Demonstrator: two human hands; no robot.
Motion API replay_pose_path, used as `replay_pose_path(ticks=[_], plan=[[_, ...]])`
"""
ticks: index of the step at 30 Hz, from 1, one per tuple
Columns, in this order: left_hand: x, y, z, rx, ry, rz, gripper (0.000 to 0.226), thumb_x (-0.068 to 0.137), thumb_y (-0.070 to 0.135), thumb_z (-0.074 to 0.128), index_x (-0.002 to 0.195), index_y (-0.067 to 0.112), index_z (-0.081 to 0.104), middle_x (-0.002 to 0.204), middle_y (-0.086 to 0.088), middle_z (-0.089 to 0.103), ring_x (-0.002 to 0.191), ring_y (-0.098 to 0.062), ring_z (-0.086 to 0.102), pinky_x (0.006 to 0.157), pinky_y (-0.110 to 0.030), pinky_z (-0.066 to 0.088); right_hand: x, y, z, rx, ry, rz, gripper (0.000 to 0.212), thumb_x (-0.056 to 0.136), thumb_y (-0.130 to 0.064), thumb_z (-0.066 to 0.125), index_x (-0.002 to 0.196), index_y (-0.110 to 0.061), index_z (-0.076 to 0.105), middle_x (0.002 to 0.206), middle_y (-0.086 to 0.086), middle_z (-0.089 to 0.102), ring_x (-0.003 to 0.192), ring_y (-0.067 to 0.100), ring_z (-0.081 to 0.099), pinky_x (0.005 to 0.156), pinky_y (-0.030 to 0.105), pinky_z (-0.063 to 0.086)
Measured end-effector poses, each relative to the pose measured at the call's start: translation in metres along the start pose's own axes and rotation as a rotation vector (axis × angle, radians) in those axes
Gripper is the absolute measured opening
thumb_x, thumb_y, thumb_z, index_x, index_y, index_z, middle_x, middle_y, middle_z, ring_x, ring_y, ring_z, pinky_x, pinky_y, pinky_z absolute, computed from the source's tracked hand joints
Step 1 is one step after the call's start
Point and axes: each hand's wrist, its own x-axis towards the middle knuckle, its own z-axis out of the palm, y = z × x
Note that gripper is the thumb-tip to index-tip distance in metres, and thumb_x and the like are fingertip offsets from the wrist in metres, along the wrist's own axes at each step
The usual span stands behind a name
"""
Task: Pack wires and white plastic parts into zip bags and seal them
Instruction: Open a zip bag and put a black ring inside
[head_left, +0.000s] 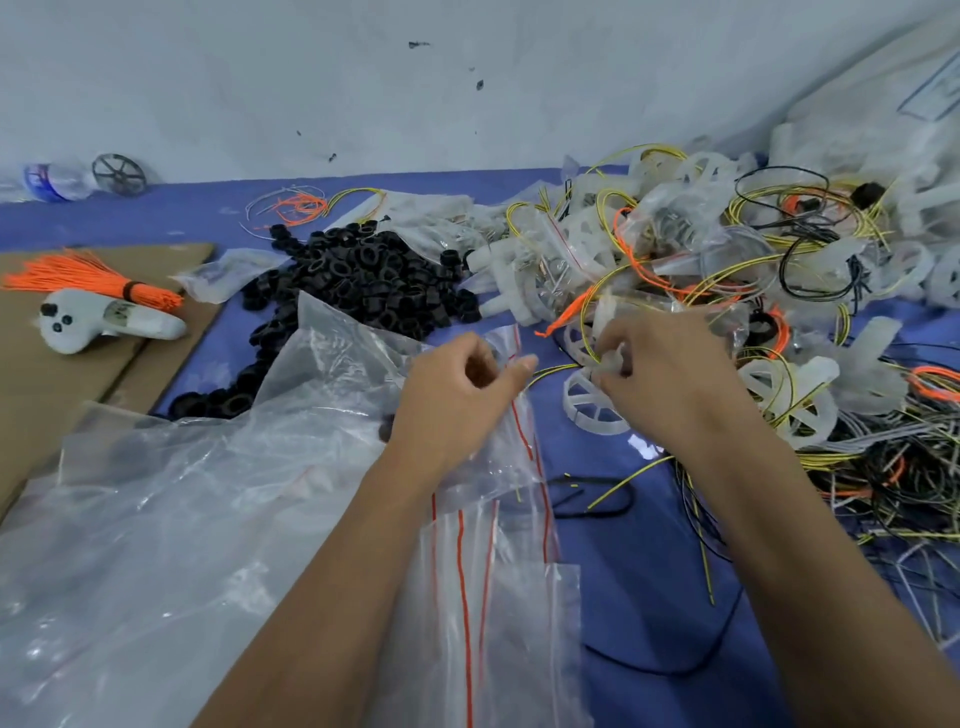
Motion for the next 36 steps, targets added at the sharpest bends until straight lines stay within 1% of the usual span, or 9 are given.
replay_pose_path(ticks=[3,6,9,11,14,19,25,30,36], plan=[[0.0,-0.005,0.002,0.132,0.034,0.012,0.035,0.086,0.035,0.076,0.068,0.02,0.05,0.058,0.007,0.05,0.055,-0.009,0.045,0.057,-0.028,0.038,-0.001,0.001,-0.001,0.273,0.151,0.0,0.005,0.086,-0.017,0.071,0.082,-0.015,0.072,0.072,0.001,0.068,0.065,0.021,0.064,0.064,0.031,0.052],[0.002,-0.003,-0.001,0.117,0.113,-0.04,0.03,0.088,0.024,0.07,0.069,0.017,0.048,0.058,0.006,0.048,0.055,-0.012,0.043,0.057,-0.031,0.037,-0.004,-0.012,0.001,0.956,0.333,0.119,0.012,0.091,-0.016,0.072,0.082,-0.01,0.068,0.063,0.003,0.068,0.053,0.02,0.065,0.054,0.031,0.054],[0.001,0.005,-0.002,0.089,0.182,-0.023,0.034,0.093,0.021,0.067,0.068,0.015,0.045,0.058,0.007,0.044,0.053,-0.009,0.037,0.054,-0.026,0.03,-0.008,-0.033,0.009,1.772,0.101,0.205,0.011,0.097,-0.008,0.062,0.087,-0.005,0.066,0.068,0.006,0.069,0.055,0.015,0.063,0.051,0.021,0.051],[0.001,0.01,-0.002,-0.011,0.204,-0.013,0.035,0.096,0.018,0.065,0.069,0.011,0.045,0.058,0.007,0.042,0.053,-0.007,0.035,0.052,-0.022,0.028,-0.013,-0.041,0.019,1.945,0.002,0.258,0.014,0.099,-0.007,0.057,0.089,-0.006,0.067,0.071,0.004,0.072,0.059,0.011,0.066,0.054,0.017,0.052],[0.001,0.017,-0.003,-0.204,0.23,-0.042,0.035,0.1,0.017,0.06,0.07,0.007,0.045,0.06,0.001,0.041,0.055,-0.013,0.037,0.054,-0.028,0.033,-0.014,-0.043,0.03,1.955,-0.034,0.309,0.016,0.101,-0.009,0.055,0.092,-0.003,0.067,0.071,0.005,0.072,0.058,0.009,0.065,0.054,0.015,0.052],[0.001,0.021,-0.004,-0.43,0.304,-0.092,0.037,0.098,0.026,0.056,0.07,0.006,0.043,0.063,-0.013,0.038,0.058,-0.026,0.035,0.055,-0.045,0.031,-0.013,-0.034,0.044,1.538,0.073,0.351,0.013,0.098,-0.009,0.064,0.092,0.003,0.066,0.066,0.012,0.068,0.047,0.013,0.06,0.045,0.022,0.048],[-0.009,0.031,-0.003,-0.058,0.335,0.21,0.027,0.095,0.022,0.066,0.072,0.018,0.053,0.062,0.006,0.052,0.057,-0.013,0.049,0.056,-0.031,0.041,-0.015,-0.027,0.053,0.714,0.295,0.044,0.012,0.085,-0.027,0.079,0.077,-0.019,0.073,0.062,-0.007,0.069,0.055,0.009,0.065,0.058,0.026,0.052],[-0.012,0.036,-0.004,0.19,0.375,0.466,0.017,0.089,0.016,0.072,0.075,0.015,0.063,0.073,0.007,0.06,0.076,-0.017,0.051,0.07,-0.032,0.041,-0.019,-0.034,0.051,1.018,0.105,-0.136,0.009,0.09,-0.004,0.069,0.089,-0.012,0.073,0.065,0.001,0.07,0.054,0.019,0.068,0.049,0.03,0.054],[-0.013,0.041,-0.003,0.181,0.494,0.578,0.016,0.084,0.011,0.08,0.072,0.011,0.07,0.084,0.0,0.058,0.089,-0.025,0.048,0.08,-0.024,0.037,-0.017,-0.04,0.05,1.268,0.013,0.164,0.033,0.099,-0.019,0.064,0.069,-0.004,0.066,0.052,0.004,0.062,0.037,0.018,0.049,0.035,0.022,0.035]])
